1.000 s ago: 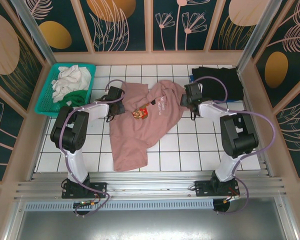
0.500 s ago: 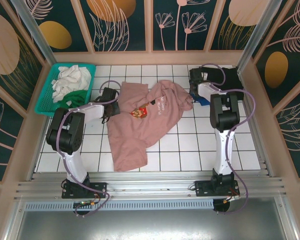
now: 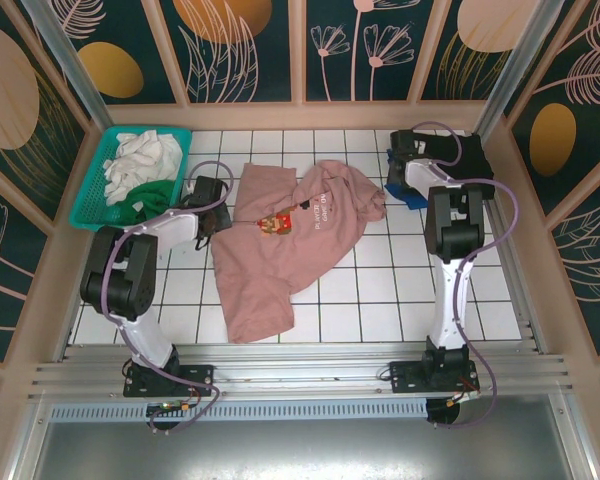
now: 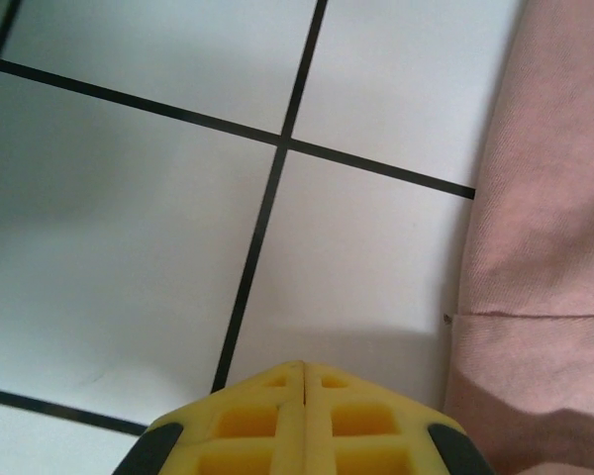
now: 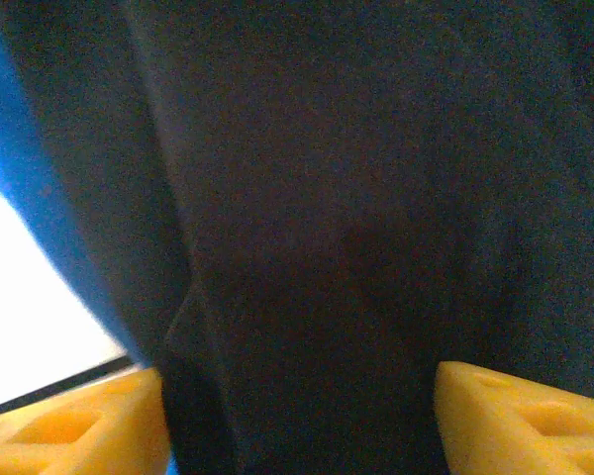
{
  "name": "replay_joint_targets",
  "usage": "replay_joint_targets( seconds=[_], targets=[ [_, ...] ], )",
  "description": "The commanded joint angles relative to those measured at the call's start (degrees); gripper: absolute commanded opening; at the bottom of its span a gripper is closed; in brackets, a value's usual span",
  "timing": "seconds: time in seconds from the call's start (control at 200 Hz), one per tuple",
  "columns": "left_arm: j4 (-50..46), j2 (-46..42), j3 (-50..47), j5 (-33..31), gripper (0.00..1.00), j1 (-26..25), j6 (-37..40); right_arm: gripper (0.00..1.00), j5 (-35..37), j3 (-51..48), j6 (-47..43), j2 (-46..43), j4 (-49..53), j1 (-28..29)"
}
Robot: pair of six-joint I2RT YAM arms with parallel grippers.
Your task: Fold and stack the t-shirts
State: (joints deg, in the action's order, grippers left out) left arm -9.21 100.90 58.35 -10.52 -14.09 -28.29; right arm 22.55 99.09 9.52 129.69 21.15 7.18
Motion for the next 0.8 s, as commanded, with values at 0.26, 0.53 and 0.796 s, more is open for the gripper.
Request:
replay_joint_targets(
  seconds=[0.26, 0.53, 0.796],
  targets=[
    [-1.7, -11.1, -3.5, -2.4, 0.00, 0.9, -2.7, 0.74, -15.6, -47.0, 8.3, -38.2, -22.9, 15.1],
    [-0.9, -14.5, -0.6, -0.9, 0.00, 1.8, -3.2, 0.73, -18.9, -54.6, 13.9, -35.1, -30.2, 17.4],
    [-1.4, -16.4, -0.9, 0.5, 0.00, 1.8, -4.0, 0.57, -23.9, -47.7, 18.1, -26.3, -35.2, 16.7]
  ],
)
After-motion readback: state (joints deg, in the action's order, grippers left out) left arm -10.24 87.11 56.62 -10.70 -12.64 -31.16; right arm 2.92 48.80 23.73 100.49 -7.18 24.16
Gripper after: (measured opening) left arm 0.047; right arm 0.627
